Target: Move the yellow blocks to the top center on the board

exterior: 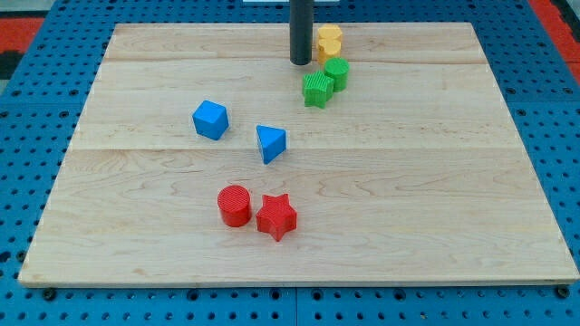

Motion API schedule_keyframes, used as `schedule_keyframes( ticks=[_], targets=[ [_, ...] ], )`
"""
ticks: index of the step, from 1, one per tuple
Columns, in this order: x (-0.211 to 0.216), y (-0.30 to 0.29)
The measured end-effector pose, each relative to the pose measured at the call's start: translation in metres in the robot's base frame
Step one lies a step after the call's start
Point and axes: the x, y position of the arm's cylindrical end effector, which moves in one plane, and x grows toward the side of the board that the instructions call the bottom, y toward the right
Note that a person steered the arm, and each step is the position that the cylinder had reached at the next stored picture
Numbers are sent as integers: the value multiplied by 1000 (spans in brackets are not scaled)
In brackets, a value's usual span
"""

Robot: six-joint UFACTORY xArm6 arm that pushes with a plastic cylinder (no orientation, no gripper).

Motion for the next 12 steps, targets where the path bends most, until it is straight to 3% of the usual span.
schedule_keyframes(
  ticks=[5,9,10,12],
  targets=[
    [-3,1],
    [16,88],
    [-6,83],
    [-21,135]
  ],
)
